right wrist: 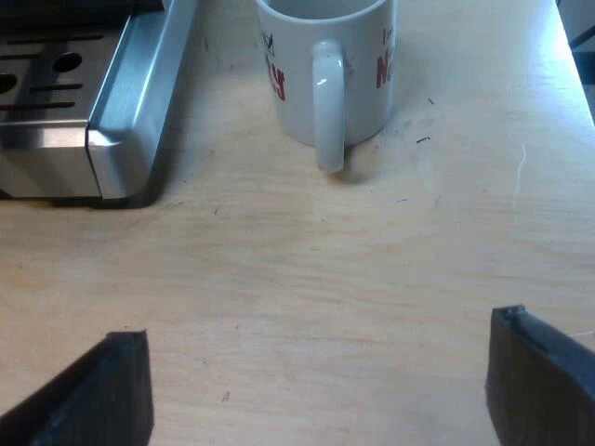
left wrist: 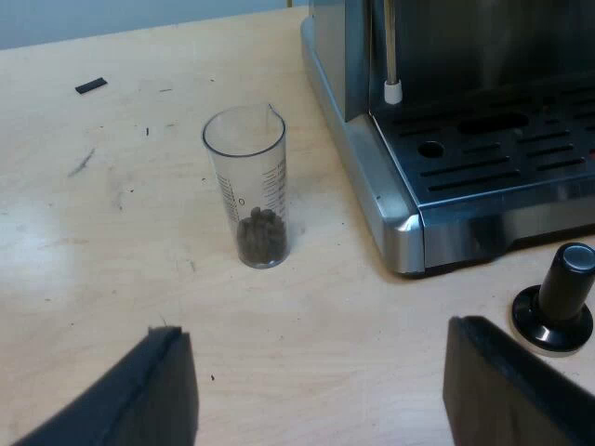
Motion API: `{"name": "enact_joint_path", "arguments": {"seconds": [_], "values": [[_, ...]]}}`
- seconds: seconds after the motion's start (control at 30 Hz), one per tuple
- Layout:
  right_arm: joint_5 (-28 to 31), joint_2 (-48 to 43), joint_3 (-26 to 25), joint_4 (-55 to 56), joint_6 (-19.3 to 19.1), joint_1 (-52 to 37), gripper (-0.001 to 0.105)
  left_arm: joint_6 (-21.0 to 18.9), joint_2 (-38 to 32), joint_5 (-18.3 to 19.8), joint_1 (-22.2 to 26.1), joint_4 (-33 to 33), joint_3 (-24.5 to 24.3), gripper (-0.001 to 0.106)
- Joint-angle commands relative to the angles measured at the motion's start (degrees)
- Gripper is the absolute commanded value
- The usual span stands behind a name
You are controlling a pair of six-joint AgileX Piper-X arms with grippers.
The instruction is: Pour the beans into the coffee machine
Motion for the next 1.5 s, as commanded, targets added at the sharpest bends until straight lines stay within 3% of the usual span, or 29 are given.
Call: {"name": "enact_joint_path", "arguments": {"seconds": [0.03, 0.23, 0.27, 0.43, 0.53, 0.7, 0.8, 1.0, 1.23, 1.5], "values": [[-0.16, -2.62, -0.39, -0.34, -0.14, 0.0, 0.079, -0.25, -2.48, 0.06, -0.3, 0.07, -0.43, 0.059], [-0.16, -2.62, -0.39, -0.34, -0.14, 0.0, 0.079, -1.82, -2.48, 3.19, -0.3, -0.03, -0.43, 0.059], [-0.16, -2.62, -0.39, -0.34, 0.1, 0.0, 0.079, -3.37, -2.48, 3.2, -0.3, -0.08, -0.43, 0.059], [-1.58, -2.29, -1.6, 0.97, 0.36, 0.0, 0.079, -3.9, -2.48, 3.62, -0.3, -0.08, -0.54, 0.059], [-2.49, -1.39, -3.83, 1.57, -0.22, 0.0, 0.079, -5.38, -2.0, 3.62, -0.3, 0.22, -1.57, 0.059], [-4.44, 2.29, -8.9, 1.74, -4.56, 0.0, 0.079, -5.38, 0.33, 3.51, -0.3, 0.24, -4.29, 0.059], [-5.82, 5.49, -11.93, 1.74, -4.81, 0.0, 0.079, -5.38, 2.15, 3.51, -0.3, -0.42, -5.41, 0.059], [-12.37, 11.18, -16.22, 1.74, -6.41, 0.11, 0.079, -5.68, 6.37, 3.51, -0.3, -2.4, -6.85, 0.059], [-14.28, 21.0, -22.28, 0.57, -12.28, 9.16, 0.079, -5.93, 9.43, 3.36, -0.3, -4.3, -6.85, 0.059], [-14.28, 28.01, -23.48, -6.83, -12.14, 20.34, 0.079, -5.93, 9.4, 3.09, -0.3, -4.45, -6.85, 0.059]]}}
